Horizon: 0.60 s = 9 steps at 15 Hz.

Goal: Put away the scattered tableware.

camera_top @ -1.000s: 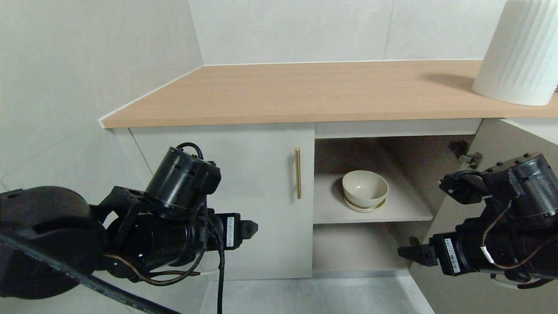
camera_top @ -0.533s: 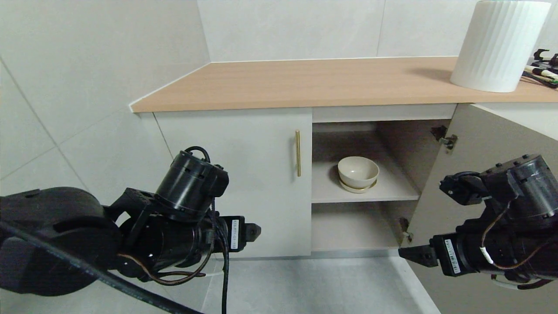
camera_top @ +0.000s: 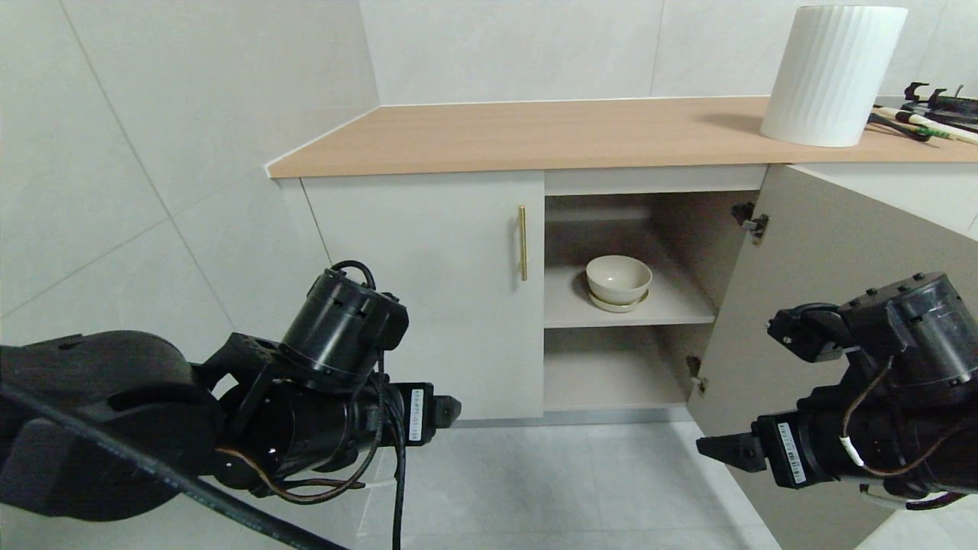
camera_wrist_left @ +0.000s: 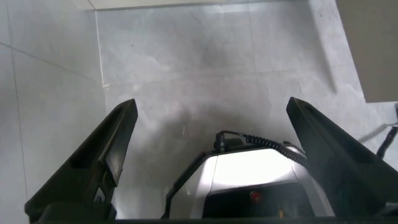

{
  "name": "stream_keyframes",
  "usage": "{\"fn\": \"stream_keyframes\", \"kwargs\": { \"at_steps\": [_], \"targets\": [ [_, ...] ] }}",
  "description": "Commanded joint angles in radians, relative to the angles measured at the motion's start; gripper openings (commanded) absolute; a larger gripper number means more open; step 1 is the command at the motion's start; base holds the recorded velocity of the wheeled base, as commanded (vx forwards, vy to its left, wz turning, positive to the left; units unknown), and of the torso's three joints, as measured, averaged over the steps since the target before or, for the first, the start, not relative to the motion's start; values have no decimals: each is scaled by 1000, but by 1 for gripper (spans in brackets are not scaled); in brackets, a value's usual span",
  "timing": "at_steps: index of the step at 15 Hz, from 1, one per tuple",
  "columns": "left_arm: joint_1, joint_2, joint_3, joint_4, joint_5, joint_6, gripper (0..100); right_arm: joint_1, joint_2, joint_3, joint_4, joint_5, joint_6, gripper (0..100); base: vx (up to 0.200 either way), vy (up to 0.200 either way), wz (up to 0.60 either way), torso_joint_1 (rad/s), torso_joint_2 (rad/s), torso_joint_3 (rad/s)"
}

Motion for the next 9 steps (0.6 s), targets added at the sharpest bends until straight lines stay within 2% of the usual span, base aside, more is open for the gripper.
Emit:
{"fn": "stream_keyframes", "kwargs": {
  "at_steps": [1, 5, 7, 9],
  "targets": [
    [1, 3, 0, 1, 1, 2, 100, 0, 5, 2, 0, 0, 0, 100, 0, 0, 0, 0, 0, 0],
    [-1, 3, 0, -1, 2, 6, 100, 0, 2, 2, 0, -2, 0, 100, 0, 0, 0, 0, 0, 0],
    [-1, 3, 2, 1, 4, 10, 100, 0, -11, 6, 6, -2, -3, 100, 0, -200, 0, 2, -5, 2],
    [-7, 0, 5, 1, 5, 16, 100, 2, -44, -4, 72, 4, -8, 100, 0, -200, 0, 2, 2, 10]
  ]
}}
